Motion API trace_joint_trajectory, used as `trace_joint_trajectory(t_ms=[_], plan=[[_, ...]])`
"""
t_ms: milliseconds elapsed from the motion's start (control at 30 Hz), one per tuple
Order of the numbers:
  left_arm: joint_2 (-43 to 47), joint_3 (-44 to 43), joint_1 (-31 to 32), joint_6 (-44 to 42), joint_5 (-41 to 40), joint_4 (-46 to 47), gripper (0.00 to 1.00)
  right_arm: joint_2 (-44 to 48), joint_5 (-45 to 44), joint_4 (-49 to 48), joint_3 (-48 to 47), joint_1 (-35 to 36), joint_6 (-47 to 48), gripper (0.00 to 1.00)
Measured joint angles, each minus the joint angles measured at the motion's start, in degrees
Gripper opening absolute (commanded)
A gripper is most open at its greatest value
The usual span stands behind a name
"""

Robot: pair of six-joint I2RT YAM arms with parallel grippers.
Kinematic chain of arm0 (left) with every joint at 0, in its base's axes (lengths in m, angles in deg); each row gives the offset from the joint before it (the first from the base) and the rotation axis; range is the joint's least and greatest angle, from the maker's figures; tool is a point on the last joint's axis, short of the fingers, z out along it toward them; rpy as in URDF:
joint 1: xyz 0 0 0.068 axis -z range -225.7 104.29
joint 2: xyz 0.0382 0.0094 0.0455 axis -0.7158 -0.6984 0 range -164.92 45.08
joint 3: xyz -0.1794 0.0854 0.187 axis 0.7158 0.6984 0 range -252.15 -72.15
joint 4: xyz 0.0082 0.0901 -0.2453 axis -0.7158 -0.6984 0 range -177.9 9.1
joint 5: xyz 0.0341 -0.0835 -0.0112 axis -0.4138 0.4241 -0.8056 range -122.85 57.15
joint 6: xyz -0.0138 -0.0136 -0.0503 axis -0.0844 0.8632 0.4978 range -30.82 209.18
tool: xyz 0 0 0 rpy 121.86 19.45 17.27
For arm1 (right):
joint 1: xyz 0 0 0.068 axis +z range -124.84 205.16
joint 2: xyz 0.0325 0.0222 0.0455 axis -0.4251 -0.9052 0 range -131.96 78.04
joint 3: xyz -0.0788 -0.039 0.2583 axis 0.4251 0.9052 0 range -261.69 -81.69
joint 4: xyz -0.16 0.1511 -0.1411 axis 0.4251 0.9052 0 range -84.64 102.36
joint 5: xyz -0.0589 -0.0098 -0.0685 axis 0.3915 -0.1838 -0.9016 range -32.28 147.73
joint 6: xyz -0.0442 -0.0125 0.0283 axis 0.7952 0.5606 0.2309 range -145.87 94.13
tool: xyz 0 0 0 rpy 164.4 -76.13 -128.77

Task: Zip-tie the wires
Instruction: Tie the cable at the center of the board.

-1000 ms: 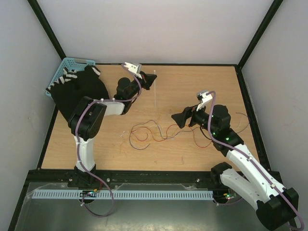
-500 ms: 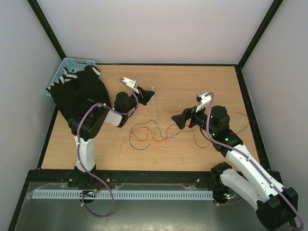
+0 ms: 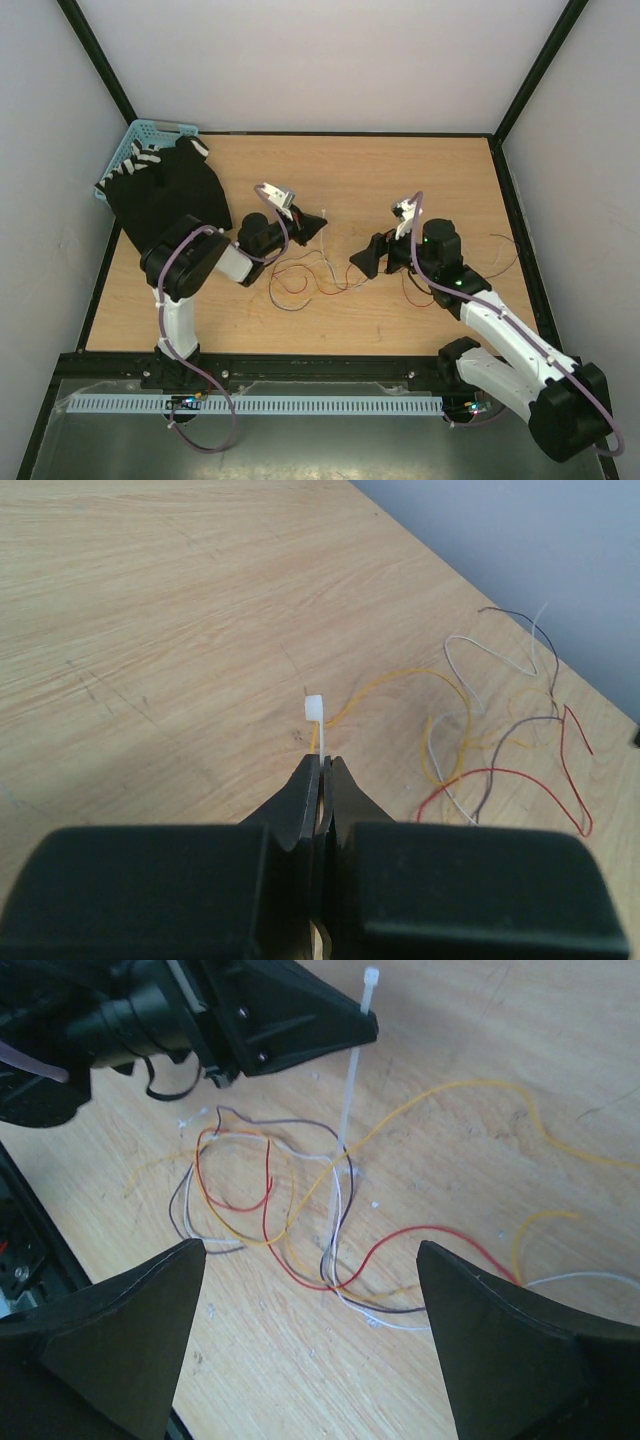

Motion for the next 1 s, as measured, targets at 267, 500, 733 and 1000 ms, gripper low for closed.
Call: trace_joint_trajectory(t_ms=[267, 500, 733, 1000], plan=[[3.7, 3.7, 2.4, -1.8, -0.5, 1.0, 0.00, -5.7, 4.2, 2.4, 0.6, 0.4, -1.2, 0.97], [3.7, 2.0, 2.5, -1.7, -0.3, 1.0, 0.00, -4.8, 5.0, 3.3, 1.7, 0.7, -1.3, 0.97], [3.7, -1.8, 1.2, -1.4, 0.4, 1.2, 0.00, -4.0, 5.2, 3.3, 1.7, 0.7, -1.2, 0.98], [2.7, -8.3, -4.6, 0.0, 2.0, 1.2, 0.00, -4.0, 5.1, 3.3, 1.7, 0.7, -1.0, 0.98]])
